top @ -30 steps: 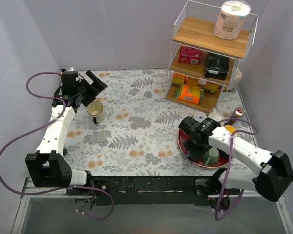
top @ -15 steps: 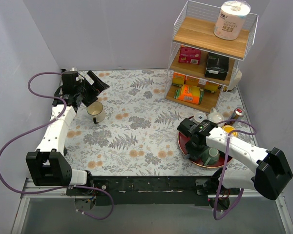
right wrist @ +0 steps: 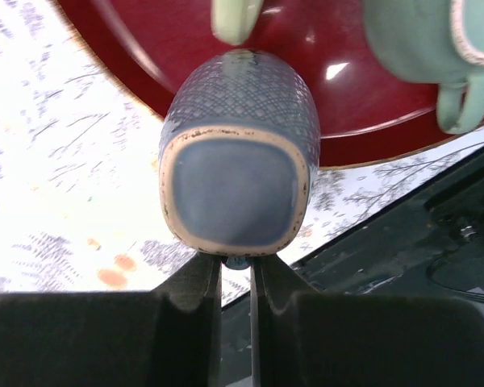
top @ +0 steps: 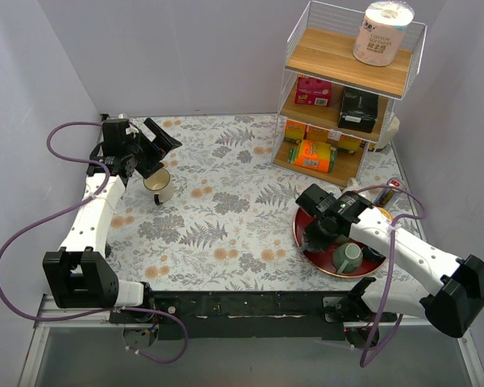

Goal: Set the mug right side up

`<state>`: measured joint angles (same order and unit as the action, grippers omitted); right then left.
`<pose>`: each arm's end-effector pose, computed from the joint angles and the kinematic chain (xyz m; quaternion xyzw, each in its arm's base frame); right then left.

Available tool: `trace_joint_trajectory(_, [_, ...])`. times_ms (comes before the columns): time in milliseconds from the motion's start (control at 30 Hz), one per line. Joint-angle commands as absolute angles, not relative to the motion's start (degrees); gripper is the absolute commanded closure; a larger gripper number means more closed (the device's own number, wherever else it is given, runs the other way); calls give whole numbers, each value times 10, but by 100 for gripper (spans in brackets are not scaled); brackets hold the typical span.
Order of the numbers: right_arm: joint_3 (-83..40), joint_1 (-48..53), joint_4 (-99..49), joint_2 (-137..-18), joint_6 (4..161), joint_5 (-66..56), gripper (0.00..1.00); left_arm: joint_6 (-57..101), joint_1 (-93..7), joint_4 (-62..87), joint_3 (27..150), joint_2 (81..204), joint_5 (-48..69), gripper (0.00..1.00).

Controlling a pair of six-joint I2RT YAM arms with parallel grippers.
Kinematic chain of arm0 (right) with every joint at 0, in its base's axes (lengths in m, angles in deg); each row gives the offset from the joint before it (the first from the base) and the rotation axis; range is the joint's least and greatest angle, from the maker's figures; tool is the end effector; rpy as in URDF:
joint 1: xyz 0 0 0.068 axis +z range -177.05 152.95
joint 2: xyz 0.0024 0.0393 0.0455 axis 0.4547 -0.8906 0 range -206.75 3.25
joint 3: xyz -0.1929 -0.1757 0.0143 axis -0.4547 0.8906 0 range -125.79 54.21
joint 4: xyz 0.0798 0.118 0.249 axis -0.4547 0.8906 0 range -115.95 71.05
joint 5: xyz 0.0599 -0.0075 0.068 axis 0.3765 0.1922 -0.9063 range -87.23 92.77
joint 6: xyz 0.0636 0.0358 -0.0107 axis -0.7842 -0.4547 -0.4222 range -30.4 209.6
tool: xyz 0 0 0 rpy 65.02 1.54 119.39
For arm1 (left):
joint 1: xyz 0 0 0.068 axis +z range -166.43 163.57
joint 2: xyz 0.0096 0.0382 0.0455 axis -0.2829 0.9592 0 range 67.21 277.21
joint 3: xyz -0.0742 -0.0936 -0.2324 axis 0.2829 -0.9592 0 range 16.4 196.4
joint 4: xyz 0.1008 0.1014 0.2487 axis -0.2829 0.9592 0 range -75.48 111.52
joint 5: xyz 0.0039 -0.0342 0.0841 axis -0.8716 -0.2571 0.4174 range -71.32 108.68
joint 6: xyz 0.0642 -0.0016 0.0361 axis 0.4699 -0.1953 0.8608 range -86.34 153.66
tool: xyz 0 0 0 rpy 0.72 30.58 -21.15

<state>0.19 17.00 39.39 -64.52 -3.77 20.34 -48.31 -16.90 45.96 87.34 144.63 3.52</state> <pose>0.1769 0.1453 0.2101 0.4236 0.8880 0.0323 0.1757 0.3472 -0.0189 0.3065 -0.5375 0.7125 -0.3758 0.2492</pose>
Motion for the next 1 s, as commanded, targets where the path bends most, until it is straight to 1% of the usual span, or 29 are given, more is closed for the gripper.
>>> trace_joint_trajectory(0, [-47,172,374,-605,-1,193,99,-499,-172,440,864,1415,-34,2])
trace_joint_trajectory(200, [-65,172,250,-564,70,164,99,-532,-207,346,829,1405,-162,2])
trace_joint_trajectory(233, [-69,172,230,-561,81,161,99,-540,-213,326,823,1404,-208,2])
trace_joint_trajectory(333, [-76,172,151,-548,128,163,99,-583,-242,246,796,1405,-281,2])
trace_joint_trajectory(467, [-81,171,24,-535,181,171,99,-634,-278,131,771,1405,-339,2])
trace_joint_trajectory(600, [-107,171,-47,-553,234,175,99,-678,-299,50,748,1389,-366,2])
trace_joint_trajectory(633, [-114,168,-85,-558,245,157,99,-686,-301,35,745,1387,-367,2])
trace_joint_trajectory(700, [-129,157,-115,-576,279,133,99,-718,-308,-2,737,1388,-370,2])
trace_joint_trajectory(800, [-152,123,-171,-608,296,48,99,-751,-317,-26,728,1393,-368,2])
trace_joint_trajectory(833, [-155,115,-201,-613,304,9,99,-758,-321,-52,721,1392,-366,2])
trace_joint_trajectory(933, [-165,100,-227,-622,325,-15,99,-799,-331,-124,685,1384,-349,2])
trace_joint_trajectory(967, [-162,95,-237,-621,323,-23,99,-817,-334,-183,677,1384,-347,2])
